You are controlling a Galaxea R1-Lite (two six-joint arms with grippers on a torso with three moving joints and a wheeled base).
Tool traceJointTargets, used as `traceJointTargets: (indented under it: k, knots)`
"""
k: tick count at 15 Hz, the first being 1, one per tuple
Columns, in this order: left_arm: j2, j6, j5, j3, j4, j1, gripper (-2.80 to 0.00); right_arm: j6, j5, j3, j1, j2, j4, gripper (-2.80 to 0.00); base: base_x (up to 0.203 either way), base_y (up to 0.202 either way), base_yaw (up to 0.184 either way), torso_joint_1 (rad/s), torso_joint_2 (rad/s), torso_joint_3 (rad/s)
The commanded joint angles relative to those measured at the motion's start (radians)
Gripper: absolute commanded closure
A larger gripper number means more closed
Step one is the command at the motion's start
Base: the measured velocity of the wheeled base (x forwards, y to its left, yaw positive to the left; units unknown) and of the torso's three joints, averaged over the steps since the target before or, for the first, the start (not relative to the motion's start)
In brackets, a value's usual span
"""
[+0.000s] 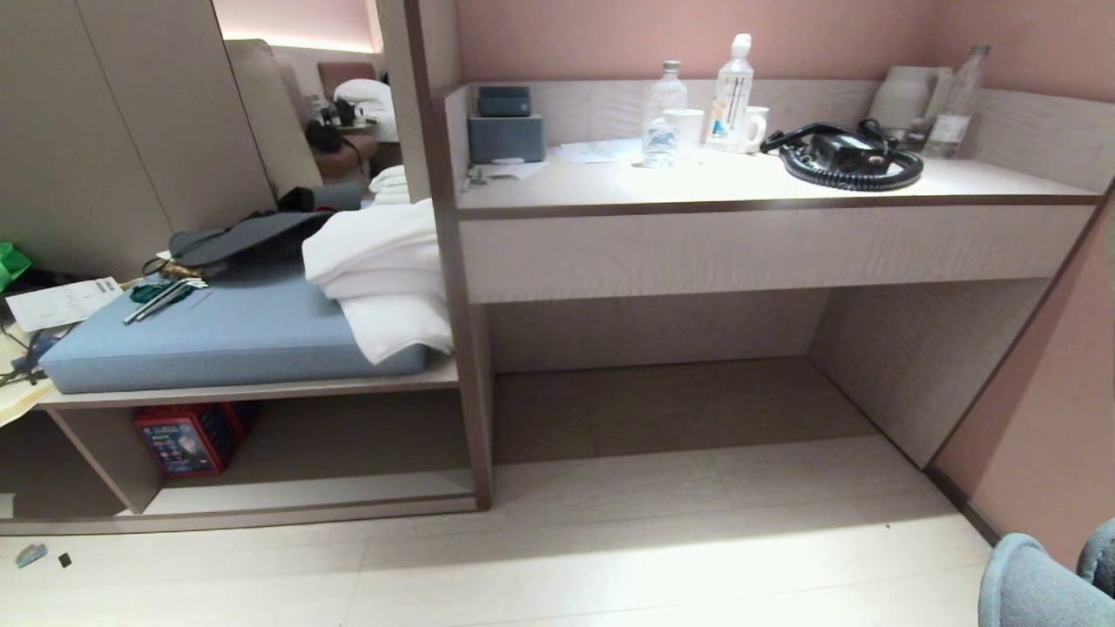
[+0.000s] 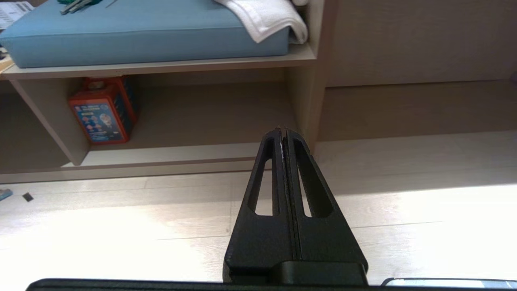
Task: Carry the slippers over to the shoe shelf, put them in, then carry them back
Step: Place the slippers on the floor
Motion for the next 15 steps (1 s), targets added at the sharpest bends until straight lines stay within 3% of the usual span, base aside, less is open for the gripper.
traceJointTargets:
  k: [1, 6, 15]
  knots:
    - [0.000, 0.000, 0.000, 0.000, 0.000, 0.000, 0.00, 0.000, 0.001, 0.002, 0.000, 0.000, 0.000, 0.00, 0.000, -0.197, 0.003, 0.003, 0.00, -0.002]
    - [0.000, 0.000, 0.000, 0.000, 0.000, 0.000, 0.00, 0.000, 0.000, 0.000, 0.000, 0.000, 0.000, 0.00, 0.000, -0.162, 0.003, 0.003, 0.00, 0.004]
    - [0.000, 0.000, 0.000, 0.000, -0.001, 0.000, 0.00, 0.001, 0.000, 0.002, 0.000, 0.000, 0.000, 0.00, 0.000, 0.000, 0.000, 0.000, 0.00, -0.006]
